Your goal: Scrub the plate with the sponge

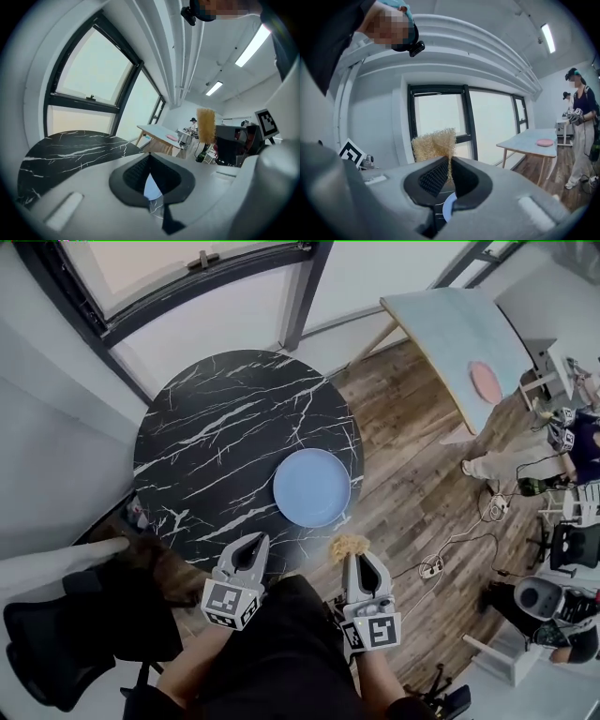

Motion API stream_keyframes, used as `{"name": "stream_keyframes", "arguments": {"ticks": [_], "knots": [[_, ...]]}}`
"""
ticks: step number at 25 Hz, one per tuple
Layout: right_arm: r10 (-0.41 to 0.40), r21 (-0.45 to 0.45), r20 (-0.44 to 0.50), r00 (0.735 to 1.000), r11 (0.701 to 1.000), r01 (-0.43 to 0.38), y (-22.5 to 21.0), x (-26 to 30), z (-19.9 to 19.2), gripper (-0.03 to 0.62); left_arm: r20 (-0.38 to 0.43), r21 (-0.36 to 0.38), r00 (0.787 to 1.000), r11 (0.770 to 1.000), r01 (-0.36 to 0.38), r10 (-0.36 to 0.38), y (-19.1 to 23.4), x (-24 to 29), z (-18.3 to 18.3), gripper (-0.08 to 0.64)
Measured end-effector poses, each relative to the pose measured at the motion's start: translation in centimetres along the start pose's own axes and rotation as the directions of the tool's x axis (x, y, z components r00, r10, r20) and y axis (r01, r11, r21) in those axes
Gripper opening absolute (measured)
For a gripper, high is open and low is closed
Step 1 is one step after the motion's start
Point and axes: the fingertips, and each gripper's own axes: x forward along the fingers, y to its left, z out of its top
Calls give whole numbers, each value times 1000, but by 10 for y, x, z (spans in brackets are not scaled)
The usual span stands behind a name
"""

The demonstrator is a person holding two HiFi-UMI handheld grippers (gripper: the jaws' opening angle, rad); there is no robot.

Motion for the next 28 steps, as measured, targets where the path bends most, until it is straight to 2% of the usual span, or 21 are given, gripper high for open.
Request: {"name": "stream_keyframes", "arguments": {"ticks": [7,11,13,16,18,25,28], "knots": [[85,-17,-36,996,996,-86,-4,40,-2,20,-83,-99,994,992,-82,73,28,25,-32,1],[171,-28,-51,984,985,-172,-16,66,-5,20,-131,-175,985,976,-133,110,35,47,-51,2],[235,-43,-69,970,970,-238,-21,81,-9,20,-157,-199,977,965,-173,143,38,60,-60,33],[328,-98,-111,938,936,-339,-29,105,-21,20,-203,-246,956,934,-261,214,46,79,-80,48],[365,-103,-142,920,919,-380,-38,118,-35,20,-247,-282,940,910,-303,236,49,93,-100,62],[429,-52,-235,872,890,-452,-72,158,-87,20,-396,-356,865,817,-454,308,72,136,-172,146],[451,-38,-257,855,879,-475,-75,169,-103,20,-431,-375,845,788,-488,317,82,147,-189,176]]}}
